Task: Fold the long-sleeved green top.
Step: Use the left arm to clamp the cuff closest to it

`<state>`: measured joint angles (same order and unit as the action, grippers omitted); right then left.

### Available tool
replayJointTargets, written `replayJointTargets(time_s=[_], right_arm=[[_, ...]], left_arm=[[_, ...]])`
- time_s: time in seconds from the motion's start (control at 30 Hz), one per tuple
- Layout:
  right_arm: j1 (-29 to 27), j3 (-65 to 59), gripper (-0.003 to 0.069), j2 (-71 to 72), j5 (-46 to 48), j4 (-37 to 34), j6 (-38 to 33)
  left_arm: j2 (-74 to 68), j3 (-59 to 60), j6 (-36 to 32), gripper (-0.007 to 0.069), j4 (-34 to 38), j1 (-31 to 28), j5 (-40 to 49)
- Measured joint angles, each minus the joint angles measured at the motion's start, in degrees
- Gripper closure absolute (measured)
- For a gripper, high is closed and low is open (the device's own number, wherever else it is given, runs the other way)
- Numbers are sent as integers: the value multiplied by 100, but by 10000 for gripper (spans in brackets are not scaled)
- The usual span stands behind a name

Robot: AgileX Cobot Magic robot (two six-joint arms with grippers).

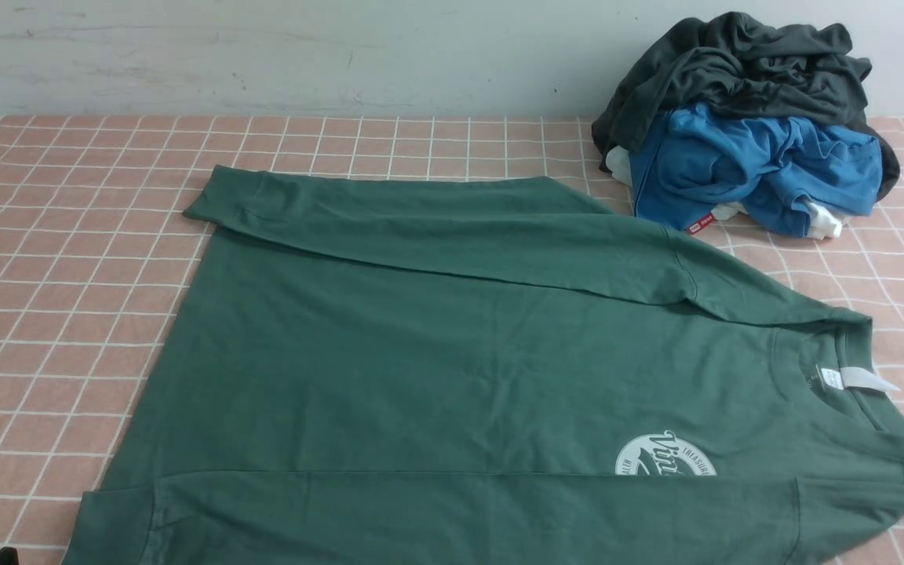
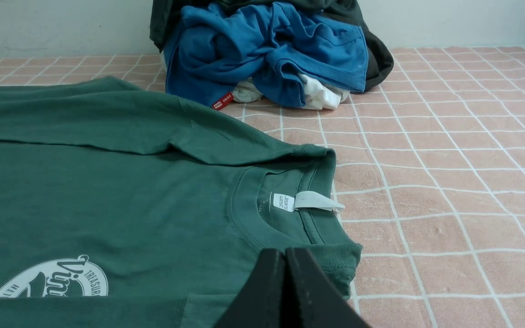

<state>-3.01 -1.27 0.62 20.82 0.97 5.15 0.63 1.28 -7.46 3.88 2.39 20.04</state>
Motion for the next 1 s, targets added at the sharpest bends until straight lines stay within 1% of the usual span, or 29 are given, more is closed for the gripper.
replayJointTargets(time_s=[0.1,0.2,0.33,0.4,0.43,0.5,0.53,0.57,0.6,0.63,0.67,0.7,0.73,0.8,0.83,0.87,0.93,1.0], right_arm=[[0,-12,673,0,-118,-31,-2],[0,-24,673,0,-668,-97,3],[0,-24,673,0,-2082,-97,15],[0,-24,673,0,-2552,-97,80],[0,-24,673,0,-3256,-97,299],[0,-24,673,0,-3762,-97,531],[0,-24,673,0,-4158,-97,742],[0,-24,673,0,-4430,-97,908],[0,-24,673,0,-4479,-97,937],[0,-24,673,0,-4717,-57,1140],[0,-24,673,0,-4820,23,1283],[0,-24,673,0,-4828,23,1309],[0,59,673,0,-4686,201,1443],[0,489,673,-71,-4191,446,1506],[0,819,673,-243,-3761,635,1520],[0,892,673,-279,-3683,667,1520],[0,1774,673,-859,-2620,1011,1527],[0,2404,673,-1475,-1692,1227,1532]], left_arm=[[0,17,0,554,7,0,-72],[0,43,0,554,21,0,-406],[0,43,0,554,21,0,-1609],[0,43,0,554,21,0,-2084],[0,43,0,554,21,0,-2611],[0,43,0,554,21,0,-3143],[0,43,29,554,46,0,-3575],[0,43,126,554,84,0,-3991],[0,43,126,554,91,0,-3991],[0,43,330,554,176,0,-4646],[0,6,565,554,245,0,-4956],[0,-13,599,554,252,0,-4977],[-50,-314,828,556,292,0,-4823],[-307,-1074,929,562,251,-4,-4099],[-599,-1534,928,571,167,-4,-3617],[-656,-1627,928,573,167,-4,-3520],[-1429,-2672,928,598,-84,-4,-2440],[-2143,-3284,928,613,-268,-4,-1788]])
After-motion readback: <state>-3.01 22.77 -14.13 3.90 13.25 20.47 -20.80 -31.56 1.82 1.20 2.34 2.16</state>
